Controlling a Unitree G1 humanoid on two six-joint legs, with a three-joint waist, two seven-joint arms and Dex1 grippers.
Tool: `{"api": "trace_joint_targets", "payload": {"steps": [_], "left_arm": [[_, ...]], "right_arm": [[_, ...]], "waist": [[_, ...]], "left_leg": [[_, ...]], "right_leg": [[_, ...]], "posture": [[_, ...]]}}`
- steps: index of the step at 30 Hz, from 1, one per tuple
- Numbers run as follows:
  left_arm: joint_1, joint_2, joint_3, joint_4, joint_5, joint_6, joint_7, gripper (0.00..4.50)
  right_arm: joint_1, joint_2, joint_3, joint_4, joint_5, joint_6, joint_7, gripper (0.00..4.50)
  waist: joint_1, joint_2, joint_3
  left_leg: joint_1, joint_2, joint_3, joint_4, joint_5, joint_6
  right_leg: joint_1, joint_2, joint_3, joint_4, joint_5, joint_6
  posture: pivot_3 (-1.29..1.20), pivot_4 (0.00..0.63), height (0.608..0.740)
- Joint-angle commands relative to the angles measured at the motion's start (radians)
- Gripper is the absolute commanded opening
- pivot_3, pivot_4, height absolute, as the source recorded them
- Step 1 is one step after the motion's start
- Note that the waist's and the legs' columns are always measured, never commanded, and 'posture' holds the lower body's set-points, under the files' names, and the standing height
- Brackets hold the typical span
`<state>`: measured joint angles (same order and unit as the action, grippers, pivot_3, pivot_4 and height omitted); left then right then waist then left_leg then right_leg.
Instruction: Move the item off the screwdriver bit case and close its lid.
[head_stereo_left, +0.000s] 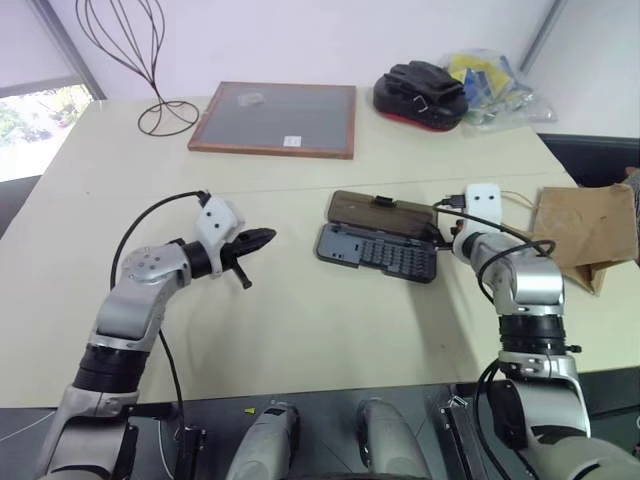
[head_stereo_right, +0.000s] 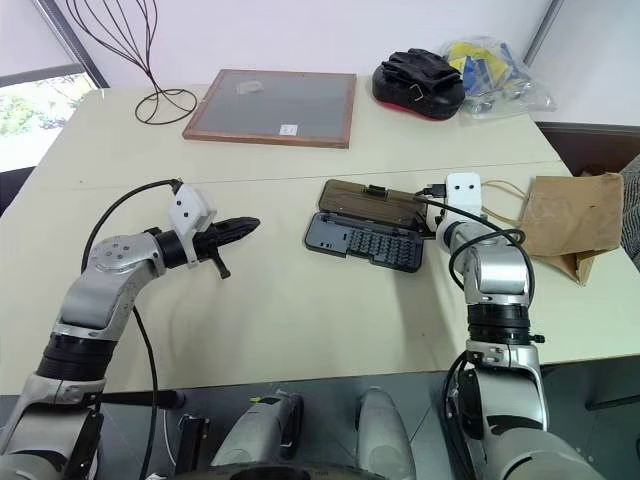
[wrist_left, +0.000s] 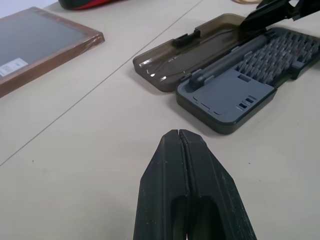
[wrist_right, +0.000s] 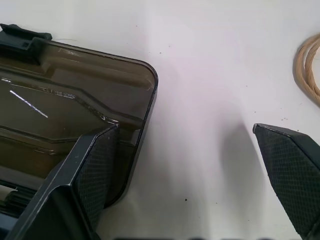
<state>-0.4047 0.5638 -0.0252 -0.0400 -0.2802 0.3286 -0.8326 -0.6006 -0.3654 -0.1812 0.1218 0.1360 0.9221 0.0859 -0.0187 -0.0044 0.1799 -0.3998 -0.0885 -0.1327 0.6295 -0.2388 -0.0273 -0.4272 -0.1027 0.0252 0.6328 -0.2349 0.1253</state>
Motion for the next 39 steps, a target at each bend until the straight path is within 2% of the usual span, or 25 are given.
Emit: {"api": "trace_joint_targets", "payload": {"steps": [1, 4, 6, 10, 11, 16, 20, 29, 39], "left_arm": [[-0.013, 0.001, 0.007, -0.016, 0.005, -0.021, 0.001, 0.00], [-0.006, -0.003, 0.009, -0.023, 0.007, -0.021, 0.007, 0.00], [0.000, -0.005, 0.011, -0.028, 0.008, -0.020, 0.011, 0.00], [0.015, -0.006, 0.016, -0.039, 0.009, -0.020, 0.021, 0.00], [0.019, -0.006, 0.018, -0.040, 0.009, -0.021, 0.023, 0.00], [0.026, -0.004, 0.025, -0.041, 0.011, -0.026, 0.035, 0.00], [0.022, -0.005, 0.020, -0.035, 0.013, -0.030, 0.040, 0.00], [0.016, -0.019, 0.002, -0.013, 0.019, -0.043, 0.030, 0.00], [-0.007, -0.037, -0.010, 0.013, 0.029, -0.045, 0.016, 0.00]], "right_arm": [[0.010, 0.013, 0.026, -0.020, -0.007, 0.003, 0.007, 4.46], [0.001, 0.017, 0.046, -0.015, -0.011, 0.002, 0.013, 3.58], [-0.007, 0.021, 0.060, -0.014, -0.012, 0.002, 0.017, 2.62], [-0.017, 0.022, 0.095, -0.015, -0.018, 0.008, 0.031, 0.40], [-0.021, 0.023, 0.104, -0.014, -0.020, 0.013, 0.035, 0.09], [-0.027, 0.020, 0.113, -0.024, -0.020, 0.041, 0.049, 0.09], [-0.034, 0.027, 0.100, -0.081, -0.002, 0.137, 0.046, 0.09], [-0.085, 0.214, -0.007, -0.444, 0.019, 0.668, -0.044, 0.09], [-0.063, 0.311, -0.003, -0.530, 0.028, 0.692, -0.131, 0.09]], "waist": [[0.000, 0.000, 0.000], [-0.001, 0.000, 0.000], [0.000, 0.000, 0.000], [0.001, 0.000, 0.000], [0.001, 0.000, 0.000], [0.000, 0.000, 0.000], [0.000, 0.000, 0.000], [-0.003, 0.000, 0.000], [0.001, 0.000, 0.000]], "left_leg": [[0.000, 0.000, 0.000, 0.000, 0.000, 0.000], [0.000, 0.000, 0.000, 0.000, 0.000, 0.000], [0.000, 0.000, 0.000, 0.000, 0.000, 0.000], [0.000, 0.000, 0.000, 0.000, 0.000, 0.000], [0.000, 0.000, 0.000, 0.000, 0.000, 0.000], [0.001, 0.000, 0.000, 0.000, 0.000, 0.000], [0.001, 0.000, 0.000, 0.000, 0.000, 0.000], [0.001, 0.000, -0.001, -0.001, 0.000, 0.000], [0.000, 0.000, -0.001, -0.001, 0.000, 0.000]], "right_leg": [[0.000, 0.000, 0.000, 0.000, 0.000, 0.000], [0.000, 0.000, 0.000, 0.000, 0.000, 0.000], [0.000, 0.000, 0.000, 0.000, 0.000, 0.000], [0.000, 0.000, 0.000, 0.000, 0.000, 0.000], [0.000, 0.000, 0.000, 0.000, 0.000, 0.000], [0.000, 0.000, 0.000, 0.000, 0.000, 0.000], [0.000, 0.000, 0.000, 0.000, 0.000, 0.000], [-0.001, 0.000, 0.000, 0.000, 0.000, 0.000], [-0.001, 0.000, 0.000, 0.001, 0.000, 0.000]], "posture": [[0.00, 0.150, 0.734], [0.00, 0.150, 0.734], [0.00, 0.150, 0.734], [0.00, 0.150, 0.734], [0.00, 0.150, 0.734], [0.00, 0.150, 0.734], [0.00, 0.150, 0.734], [0.00, 0.150, 0.734], [0.00, 0.150, 0.734]]}}
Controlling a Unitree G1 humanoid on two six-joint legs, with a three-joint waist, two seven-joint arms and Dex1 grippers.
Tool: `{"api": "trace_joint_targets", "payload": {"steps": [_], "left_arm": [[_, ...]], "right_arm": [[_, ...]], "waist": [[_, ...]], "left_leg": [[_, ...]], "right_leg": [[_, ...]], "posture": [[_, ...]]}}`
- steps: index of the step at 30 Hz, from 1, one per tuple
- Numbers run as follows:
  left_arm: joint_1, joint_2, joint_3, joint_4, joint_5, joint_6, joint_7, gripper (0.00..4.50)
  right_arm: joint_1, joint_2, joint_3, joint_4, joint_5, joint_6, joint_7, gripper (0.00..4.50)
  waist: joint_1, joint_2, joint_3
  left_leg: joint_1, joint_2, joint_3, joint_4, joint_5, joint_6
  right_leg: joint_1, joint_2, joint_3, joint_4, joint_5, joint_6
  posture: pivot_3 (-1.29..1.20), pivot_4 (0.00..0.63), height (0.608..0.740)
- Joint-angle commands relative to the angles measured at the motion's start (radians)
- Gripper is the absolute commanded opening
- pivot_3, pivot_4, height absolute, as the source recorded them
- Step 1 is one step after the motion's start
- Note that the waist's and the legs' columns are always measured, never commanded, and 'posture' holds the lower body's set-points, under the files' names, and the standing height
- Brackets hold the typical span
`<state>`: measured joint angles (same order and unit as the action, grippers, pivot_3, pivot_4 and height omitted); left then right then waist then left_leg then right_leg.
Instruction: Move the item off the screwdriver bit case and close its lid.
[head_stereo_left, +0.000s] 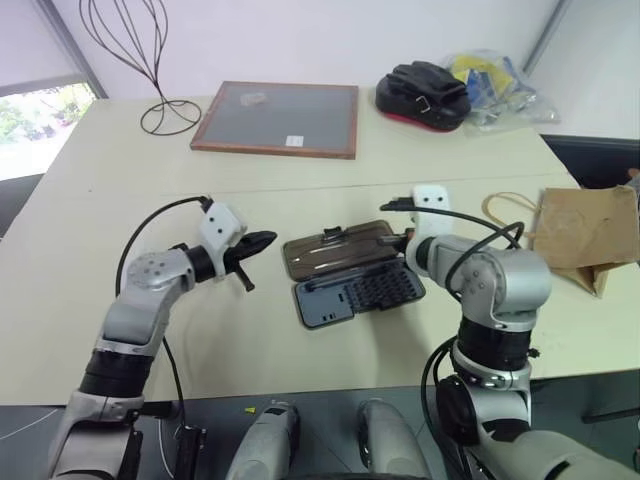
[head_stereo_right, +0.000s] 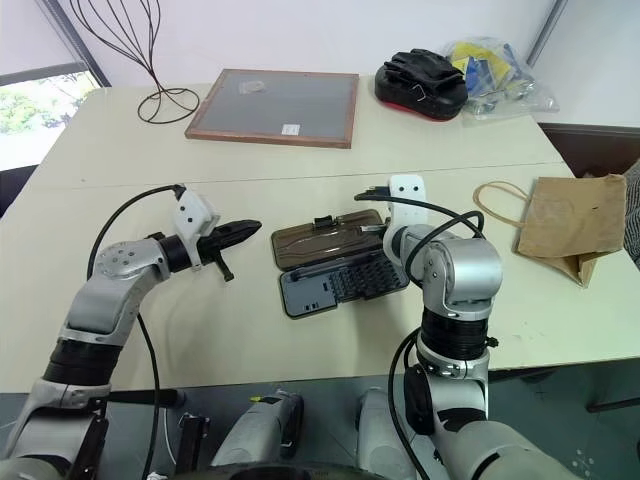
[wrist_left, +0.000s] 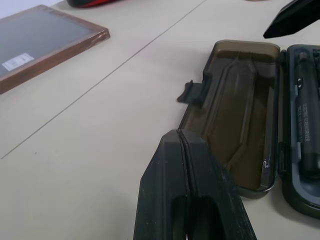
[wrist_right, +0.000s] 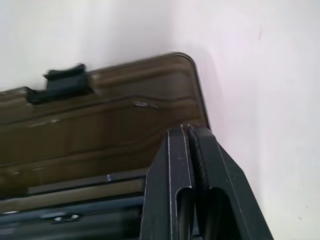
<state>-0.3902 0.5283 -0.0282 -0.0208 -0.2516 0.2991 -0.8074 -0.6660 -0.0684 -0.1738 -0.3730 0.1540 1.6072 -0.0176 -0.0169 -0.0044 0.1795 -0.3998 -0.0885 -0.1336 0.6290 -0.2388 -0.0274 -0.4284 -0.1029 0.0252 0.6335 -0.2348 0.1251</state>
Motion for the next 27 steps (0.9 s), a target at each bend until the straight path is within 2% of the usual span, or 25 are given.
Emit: {"api": "trace_joint_targets", "payload": {"steps": [1, 6, 12, 15, 19, 22, 27], "left_arm": [[-0.023, -0.002, -0.007, -0.004, 0.001, -0.017, -0.011, 0.00], [-0.027, -0.008, -0.009, 0.003, 0.004, -0.024, -0.013, 0.00], [-0.032, -0.013, -0.012, 0.008, 0.007, -0.030, -0.014, 0.00], [-0.038, -0.015, -0.012, 0.013, 0.009, -0.035, -0.014, 0.00], [-0.042, -0.017, -0.012, 0.020, 0.011, -0.042, -0.012, 0.00], [-0.043, -0.019, -0.012, 0.017, 0.012, -0.042, -0.008, 0.00], [-0.042, -0.018, -0.010, 0.013, 0.014, -0.041, -0.003, 0.00]], "right_arm": [[0.011, 0.022, -0.009, -0.035, 0.007, 0.007, -0.045, 0.09], [0.031, 0.026, -0.016, -0.032, 0.010, 0.007, -0.094, 0.09], [-0.065, -0.068, -0.028, 0.017, 0.022, 0.007, -0.074, 0.09], [-0.124, -0.105, -0.023, 0.050, 0.027, 0.007, -0.051, 0.87], [-0.171, -0.127, -0.006, 0.118, 0.017, -0.005, -0.020, 3.00], [-0.170, -0.140, 0.033, 0.200, 0.016, -0.083, 0.012, 4.45], [-0.153, -0.144, 0.087, 0.323, 0.006, -0.206, 0.052, 4.45]], "waist": [[-0.001, 0.000, 0.000], [-0.003, 0.000, 0.000], [-0.002, 0.000, 0.000], [-0.004, 0.000, 0.000], [-0.004, 0.000, 0.000], [-0.003, 0.000, 0.000], [-0.004, 0.000, 0.000]], "left_leg": [[0.000, 0.000, 0.000, 0.000, 0.000, 0.000], [0.000, 0.000, 0.000, 0.000, 0.000, 0.000], [0.000, 0.000, 0.000, 0.000, 0.000, 0.000], [0.000, 0.000, 0.000, 0.000, 0.000, 0.000], [0.000, 0.000, 0.000, -0.001, 0.000, 0.000], [0.000, 0.000, 0.000, 0.000, 0.000, 0.000], [0.000, 0.000, 0.000, -0.001, 0.000, 0.000]], "right_leg": [[0.000, 0.000, 0.000, 0.000, 0.000, 0.000], [0.000, 0.000, 0.000, 0.000, 0.000, 0.000], [0.000, 0.000, 0.000, 0.000, 0.000, 0.000], [0.000, 0.000, 0.000, 0.000, 0.000, 0.000], [-0.001, 0.000, 0.000, 0.000, 0.000, 0.000], [0.000, 0.000, 0.000, 0.000, 0.000, 0.000], [-0.001, 0.000, 0.000, 0.000, 0.000, 0.000]], "posture": [[0.00, 0.150, 0.734], [0.00, 0.150, 0.734], [0.00, 0.150, 0.734], [0.00, 0.150, 0.734], [0.00, 0.150, 0.734], [0.00, 0.150, 0.734], [0.00, 0.150, 0.734]]}}
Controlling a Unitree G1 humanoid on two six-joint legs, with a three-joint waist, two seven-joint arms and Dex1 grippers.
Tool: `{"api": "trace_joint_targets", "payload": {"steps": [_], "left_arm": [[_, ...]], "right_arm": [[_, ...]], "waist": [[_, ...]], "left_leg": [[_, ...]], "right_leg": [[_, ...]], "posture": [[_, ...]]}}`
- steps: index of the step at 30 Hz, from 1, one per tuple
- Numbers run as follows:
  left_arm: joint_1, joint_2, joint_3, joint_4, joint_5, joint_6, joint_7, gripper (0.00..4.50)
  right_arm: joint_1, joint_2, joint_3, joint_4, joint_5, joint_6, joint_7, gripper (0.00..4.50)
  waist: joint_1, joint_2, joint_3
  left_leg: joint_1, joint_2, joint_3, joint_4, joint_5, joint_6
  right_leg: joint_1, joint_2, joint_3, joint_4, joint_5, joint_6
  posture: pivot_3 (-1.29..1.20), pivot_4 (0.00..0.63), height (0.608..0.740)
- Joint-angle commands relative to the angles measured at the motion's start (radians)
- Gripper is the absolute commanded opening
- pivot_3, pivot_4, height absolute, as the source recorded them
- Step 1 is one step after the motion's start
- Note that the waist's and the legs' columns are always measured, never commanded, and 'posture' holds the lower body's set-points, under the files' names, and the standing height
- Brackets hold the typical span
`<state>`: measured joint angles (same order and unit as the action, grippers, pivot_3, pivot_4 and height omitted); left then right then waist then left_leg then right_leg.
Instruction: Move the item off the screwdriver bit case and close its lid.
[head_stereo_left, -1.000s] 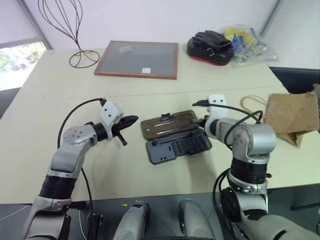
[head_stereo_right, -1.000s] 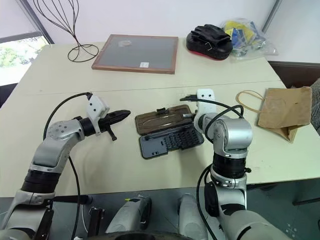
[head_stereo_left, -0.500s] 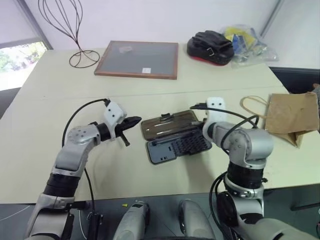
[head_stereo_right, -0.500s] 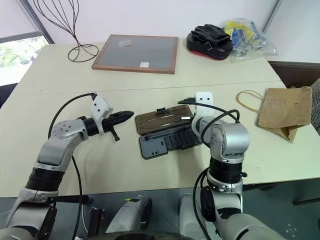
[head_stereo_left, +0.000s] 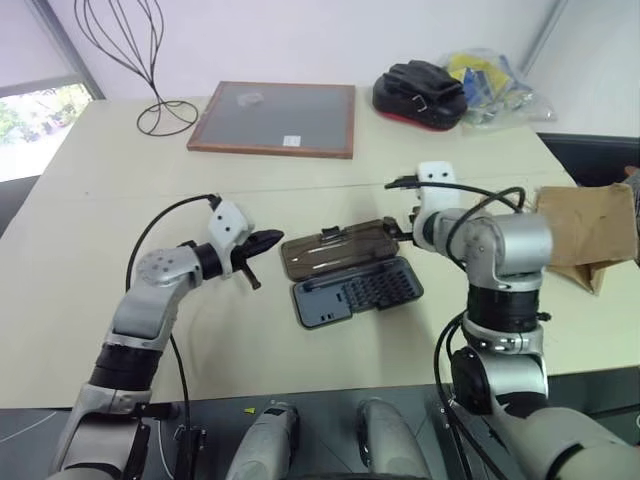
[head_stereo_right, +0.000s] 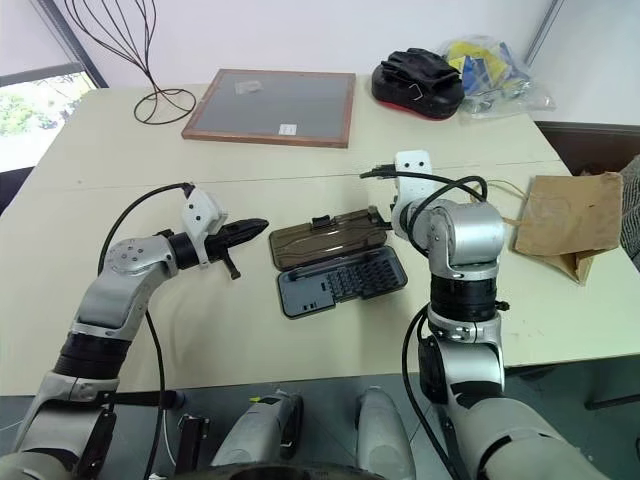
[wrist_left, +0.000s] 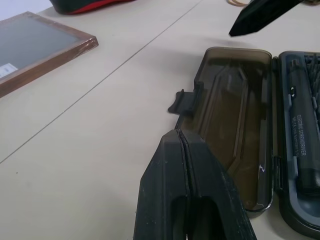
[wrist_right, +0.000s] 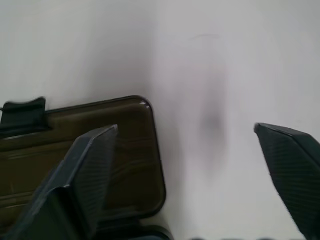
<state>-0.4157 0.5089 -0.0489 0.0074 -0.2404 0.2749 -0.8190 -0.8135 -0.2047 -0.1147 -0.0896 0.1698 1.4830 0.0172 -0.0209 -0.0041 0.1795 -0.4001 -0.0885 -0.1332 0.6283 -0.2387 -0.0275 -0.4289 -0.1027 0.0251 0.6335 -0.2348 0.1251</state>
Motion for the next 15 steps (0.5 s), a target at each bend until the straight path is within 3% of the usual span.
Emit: {"api": "trace_joint_targets", "payload": {"steps": [1, 8, 11, 15], "left_arm": [[-0.016, 0.002, 0.012, -0.017, 0.003, -0.016, 0.010, 0.00], [0.004, 0.010, 0.019, -0.041, -0.002, -0.007, 0.019, 0.00], [0.010, 0.013, 0.022, -0.048, -0.002, -0.005, 0.021, 0.00], [0.013, 0.015, 0.025, -0.052, -0.003, -0.004, 0.022, 0.00]], "right_arm": [[-0.003, -0.008, 0.037, 0.065, -0.016, -0.106, 0.020, 4.45], [-0.003, -0.004, 0.076, 0.181, -0.053, -0.191, 0.015, 4.45], [0.009, -0.001, 0.084, 0.180, -0.064, -0.187, 0.007, 3.56], [0.033, 0.004, 0.100, 0.141, -0.069, -0.162, 0.004, 1.53]], "waist": [[0.000, 0.000, 0.000], [0.000, 0.000, 0.000], [0.000, 0.000, 0.000], [0.001, 0.000, 0.000]], "left_leg": [[0.000, 0.000, 0.000, 0.000, 0.000, 0.000], [0.000, 0.000, 0.000, 0.000, 0.000, 0.000], [0.000, 0.000, 0.000, 0.000, 0.000, 0.000], [0.000, 0.000, 0.000, 0.000, 0.000, 0.000]], "right_leg": [[0.000, 0.000, 0.000, 0.000, 0.000, 0.000], [0.000, 0.000, 0.000, 0.000, 0.000, 0.000], [0.000, 0.000, 0.000, 0.000, 0.000, 0.000], [0.000, 0.000, 0.000, 0.000, 0.000, 0.000]], "posture": [[0.00, 0.150, 0.734], [0.00, 0.150, 0.734], [0.00, 0.150, 0.734], [0.00, 0.150, 0.734]]}}
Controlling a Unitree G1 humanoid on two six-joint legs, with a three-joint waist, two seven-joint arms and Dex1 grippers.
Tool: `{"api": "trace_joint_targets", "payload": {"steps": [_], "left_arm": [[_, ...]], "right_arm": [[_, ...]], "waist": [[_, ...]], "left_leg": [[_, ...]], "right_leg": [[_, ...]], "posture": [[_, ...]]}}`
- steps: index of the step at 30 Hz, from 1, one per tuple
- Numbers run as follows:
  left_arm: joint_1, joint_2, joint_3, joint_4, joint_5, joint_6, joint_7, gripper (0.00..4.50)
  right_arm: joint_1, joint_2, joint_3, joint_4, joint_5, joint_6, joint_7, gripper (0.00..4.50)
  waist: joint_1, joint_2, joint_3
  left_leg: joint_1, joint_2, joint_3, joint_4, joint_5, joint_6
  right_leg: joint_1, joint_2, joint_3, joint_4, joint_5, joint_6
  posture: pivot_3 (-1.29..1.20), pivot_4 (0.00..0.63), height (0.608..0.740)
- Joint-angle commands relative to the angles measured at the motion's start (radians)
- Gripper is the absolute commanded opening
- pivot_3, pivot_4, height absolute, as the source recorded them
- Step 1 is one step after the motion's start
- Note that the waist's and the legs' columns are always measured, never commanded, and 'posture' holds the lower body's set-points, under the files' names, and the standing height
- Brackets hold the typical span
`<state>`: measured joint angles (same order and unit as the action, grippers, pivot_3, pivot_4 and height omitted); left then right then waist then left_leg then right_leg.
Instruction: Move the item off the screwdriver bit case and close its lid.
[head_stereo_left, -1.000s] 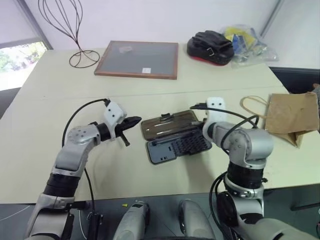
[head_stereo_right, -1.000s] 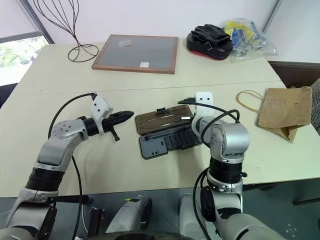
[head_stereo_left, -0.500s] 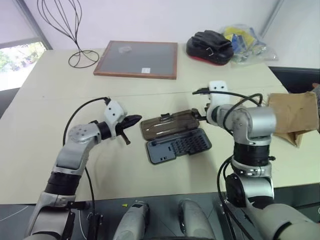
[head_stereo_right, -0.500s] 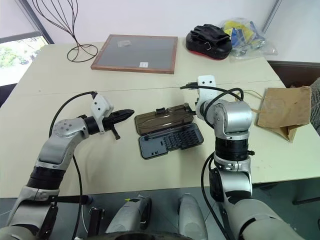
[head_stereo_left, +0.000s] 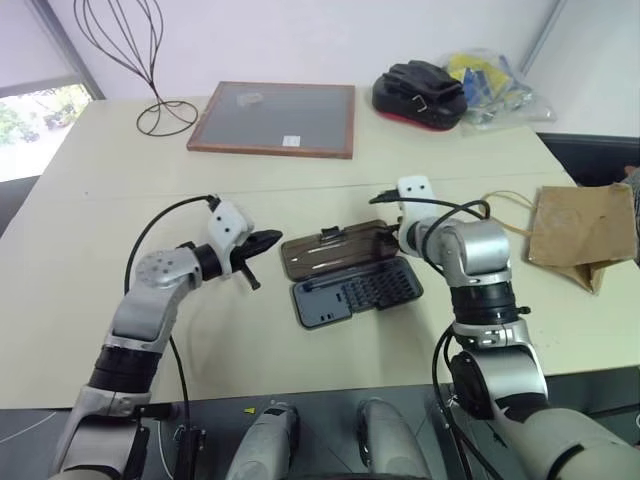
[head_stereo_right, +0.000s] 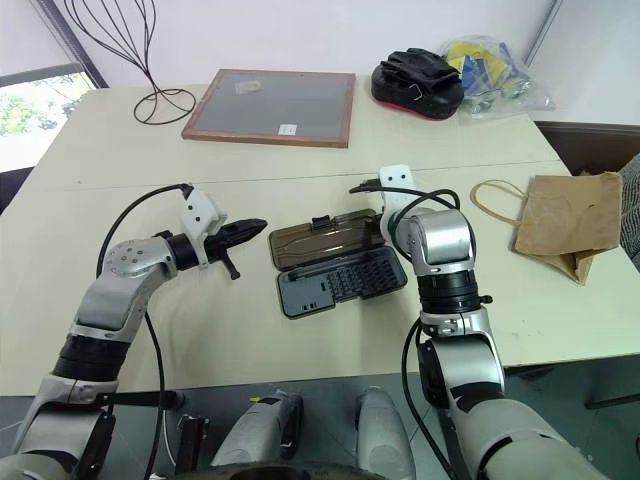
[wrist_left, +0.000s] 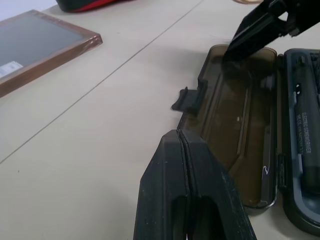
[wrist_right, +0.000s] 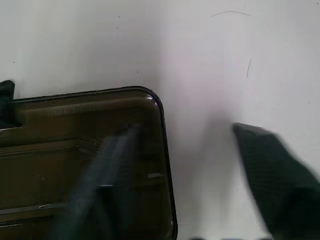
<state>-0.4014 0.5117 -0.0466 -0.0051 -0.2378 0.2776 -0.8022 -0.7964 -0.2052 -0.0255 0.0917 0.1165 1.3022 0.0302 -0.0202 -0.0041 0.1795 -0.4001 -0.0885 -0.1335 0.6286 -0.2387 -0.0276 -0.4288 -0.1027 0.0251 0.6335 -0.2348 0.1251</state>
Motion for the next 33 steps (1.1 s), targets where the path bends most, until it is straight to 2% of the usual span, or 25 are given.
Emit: {"api": "trace_joint_targets", "payload": {"steps": [1, 3, 10, 16, 22, 33], "left_arm": [[-0.003, 0.012, 0.022, -0.038, -0.005, -0.007, 0.006, 0.00], [-0.003, 0.011, 0.022, -0.039, -0.004, -0.007, 0.007, 0.00], [-0.008, 0.009, 0.019, -0.031, -0.002, -0.016, 0.006, 0.00], [-0.011, 0.006, 0.015, -0.024, -0.001, -0.019, 0.002, 0.00], [-0.017, 0.001, 0.007, -0.020, -0.001, -0.017, -0.003, 0.00], [-0.037, -0.010, 0.002, 0.006, 0.005, -0.028, -0.010, 0.00]], "right_arm": [[0.023, 0.005, 0.020, -0.054, -0.018, 0.027, -0.009, 0.96], [0.040, 0.003, 0.041, -0.091, -0.024, 0.042, -0.010, 0.03], [0.077, 0.016, 0.052, -0.207, -0.038, 0.163, -0.024, 0.03], [0.062, 0.068, -0.026, -0.282, -0.075, 0.308, -0.073, 0.03], [0.070, 0.126, -0.080, -0.323, -0.104, 0.312, -0.115, 0.03], [0.081, 0.178, -0.077, -0.370, -0.101, 0.312, -0.121, 0.03]], "waist": [[0.000, 0.000, 0.000], [0.003, 0.000, 0.000], [0.002, 0.000, 0.000], [0.003, 0.000, 0.000], [0.003, 0.000, 0.000], [-0.001, 0.000, 0.000]], "left_leg": [[0.000, 0.000, 0.000, 0.000, 0.000, 0.000], [0.000, 0.000, 0.000, 0.000, 0.000, 0.000], [0.000, 0.000, -0.001, 0.000, 0.000, 0.000], [0.000, 0.000, -0.001, 0.000, 0.000, 0.000], [0.000, 0.000, -0.001, 0.000, 0.000, 0.000], [0.000, 0.000, -0.001, -0.001, 0.000, 0.000]], "right_leg": [[0.000, 0.000, 0.000, 0.000, 0.000, 0.000], [0.000, 0.000, 0.000, 0.000, 0.000, 0.000], [0.000, 0.000, 0.000, 0.000, 0.000, 0.000], [0.000, 0.000, 0.000, 0.000, 0.000, 0.000], [0.000, 0.000, 0.000, 0.000, 0.000, 0.000], [0.000, 0.000, 0.000, 0.000, 0.000, 0.000]], "posture": [[0.00, 0.150, 0.734], [0.00, 0.150, 0.734], [0.00, 0.150, 0.734], [0.00, 0.150, 0.734], [0.00, 0.150, 0.734], [0.00, 0.150, 0.734]]}}
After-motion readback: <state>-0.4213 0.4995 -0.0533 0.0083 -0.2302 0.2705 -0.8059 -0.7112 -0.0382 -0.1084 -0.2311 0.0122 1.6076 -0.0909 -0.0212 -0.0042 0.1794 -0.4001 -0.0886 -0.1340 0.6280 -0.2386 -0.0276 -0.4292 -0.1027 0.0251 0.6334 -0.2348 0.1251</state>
